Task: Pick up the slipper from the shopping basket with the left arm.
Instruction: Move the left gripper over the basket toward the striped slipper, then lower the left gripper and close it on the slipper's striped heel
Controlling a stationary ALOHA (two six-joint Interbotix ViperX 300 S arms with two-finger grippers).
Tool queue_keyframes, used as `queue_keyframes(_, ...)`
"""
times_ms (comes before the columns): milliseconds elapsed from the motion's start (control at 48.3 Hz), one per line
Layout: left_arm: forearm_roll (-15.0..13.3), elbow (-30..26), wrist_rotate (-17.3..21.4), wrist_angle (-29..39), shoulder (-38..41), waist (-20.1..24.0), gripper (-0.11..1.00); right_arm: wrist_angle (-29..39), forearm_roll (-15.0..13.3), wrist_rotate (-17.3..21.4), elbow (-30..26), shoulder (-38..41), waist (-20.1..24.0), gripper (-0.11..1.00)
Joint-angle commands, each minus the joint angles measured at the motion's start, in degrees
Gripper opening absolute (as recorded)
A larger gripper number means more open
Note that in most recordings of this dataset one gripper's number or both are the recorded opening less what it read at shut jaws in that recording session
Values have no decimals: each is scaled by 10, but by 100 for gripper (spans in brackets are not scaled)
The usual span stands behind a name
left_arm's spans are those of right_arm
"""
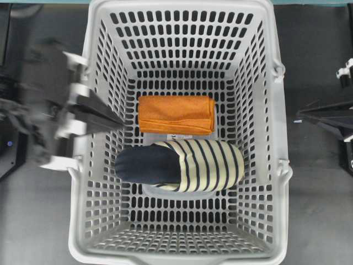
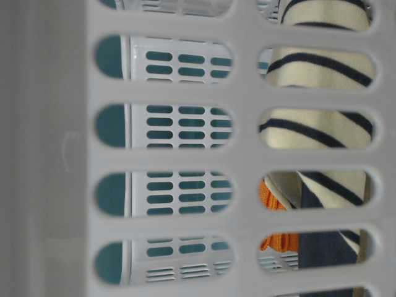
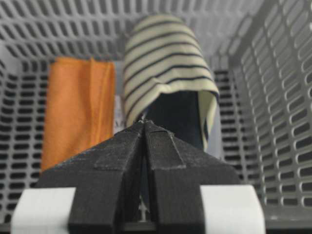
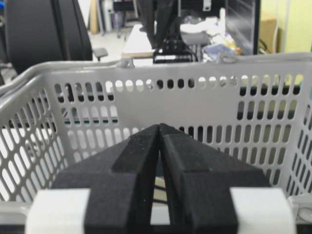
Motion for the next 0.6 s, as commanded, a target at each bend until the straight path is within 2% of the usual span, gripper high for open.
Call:
queue_keyframes(0, 2, -60, 0, 31, 53, -7, 0, 2, 2, 1, -4, 3, 0, -1)
queue_keyframes(352, 2, -227, -6, 163, 222, -11, 1, 3, 2, 1, 2, -2, 0, -1)
queue_keyframes(414, 2, -251, -9, 188, 249, -14, 3, 3, 3, 1, 3, -4, 1, -1)
queue_keyframes(497, 2, -283, -22, 218, 280, -16, 19, 3, 3, 1, 3, -6, 0, -1)
queue_keyframes(580, 2, -312, -42, 243, 312, -20, 46, 4, 2, 1, 4, -10, 1, -1)
